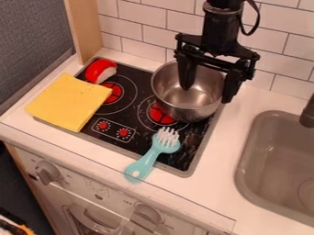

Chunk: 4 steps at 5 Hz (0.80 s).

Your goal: Put the red object into the silver pot

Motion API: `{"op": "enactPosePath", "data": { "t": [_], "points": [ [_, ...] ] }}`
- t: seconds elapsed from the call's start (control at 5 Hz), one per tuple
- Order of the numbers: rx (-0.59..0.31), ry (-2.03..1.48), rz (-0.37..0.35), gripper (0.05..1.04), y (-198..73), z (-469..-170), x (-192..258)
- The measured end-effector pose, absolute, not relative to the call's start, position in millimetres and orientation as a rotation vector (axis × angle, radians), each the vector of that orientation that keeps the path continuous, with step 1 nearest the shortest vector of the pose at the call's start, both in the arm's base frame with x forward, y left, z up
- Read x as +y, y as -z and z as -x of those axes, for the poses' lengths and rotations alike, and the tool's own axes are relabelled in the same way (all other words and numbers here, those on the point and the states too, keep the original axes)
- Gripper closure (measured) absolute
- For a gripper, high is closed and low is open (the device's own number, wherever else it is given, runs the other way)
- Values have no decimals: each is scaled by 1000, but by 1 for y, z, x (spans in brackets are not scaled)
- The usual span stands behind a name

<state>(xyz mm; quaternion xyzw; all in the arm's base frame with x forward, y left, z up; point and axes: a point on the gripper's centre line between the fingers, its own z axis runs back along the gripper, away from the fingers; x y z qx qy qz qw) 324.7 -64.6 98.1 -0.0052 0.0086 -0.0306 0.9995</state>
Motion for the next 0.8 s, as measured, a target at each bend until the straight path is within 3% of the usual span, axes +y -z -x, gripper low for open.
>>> {"op": "enactPosePath", "data": {
  "t": [0.4,0.8],
  "points": [
    [64,7,26,84,-83,-322,-42],
    [63,-113,3,84,-78,-320,41]
  ]
}}
